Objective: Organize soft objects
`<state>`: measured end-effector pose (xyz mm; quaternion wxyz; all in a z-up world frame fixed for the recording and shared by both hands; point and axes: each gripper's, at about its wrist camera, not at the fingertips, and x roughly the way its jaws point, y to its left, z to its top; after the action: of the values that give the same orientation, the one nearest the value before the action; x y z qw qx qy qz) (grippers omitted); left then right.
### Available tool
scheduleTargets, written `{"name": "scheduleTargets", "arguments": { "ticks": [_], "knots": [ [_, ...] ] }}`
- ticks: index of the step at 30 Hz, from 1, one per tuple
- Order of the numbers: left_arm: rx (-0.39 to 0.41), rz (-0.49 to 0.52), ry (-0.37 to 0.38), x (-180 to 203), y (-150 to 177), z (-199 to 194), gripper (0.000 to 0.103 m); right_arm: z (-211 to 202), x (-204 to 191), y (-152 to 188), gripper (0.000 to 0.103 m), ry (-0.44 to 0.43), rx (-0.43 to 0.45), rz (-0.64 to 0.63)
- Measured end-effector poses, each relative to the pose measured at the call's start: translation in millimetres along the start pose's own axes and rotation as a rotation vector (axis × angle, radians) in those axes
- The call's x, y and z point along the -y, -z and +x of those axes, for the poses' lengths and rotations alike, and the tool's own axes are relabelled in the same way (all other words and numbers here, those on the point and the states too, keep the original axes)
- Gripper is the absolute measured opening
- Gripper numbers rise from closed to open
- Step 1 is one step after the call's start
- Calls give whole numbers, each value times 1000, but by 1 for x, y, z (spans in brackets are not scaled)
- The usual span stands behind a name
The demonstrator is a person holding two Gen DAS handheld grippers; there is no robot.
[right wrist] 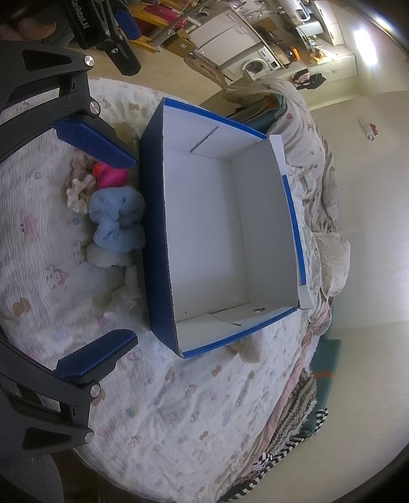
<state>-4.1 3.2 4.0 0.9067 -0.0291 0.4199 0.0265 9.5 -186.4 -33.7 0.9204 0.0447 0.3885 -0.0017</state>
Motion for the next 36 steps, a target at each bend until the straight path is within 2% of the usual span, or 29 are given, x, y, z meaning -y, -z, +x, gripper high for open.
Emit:
{"name": "scheduleTargets", "arguments": {
  "ticks": [36],
  "knots": [
    [2,11,-10,4,1,2,103,-1,1,-2,103,2,0,-8]
  ]
}}
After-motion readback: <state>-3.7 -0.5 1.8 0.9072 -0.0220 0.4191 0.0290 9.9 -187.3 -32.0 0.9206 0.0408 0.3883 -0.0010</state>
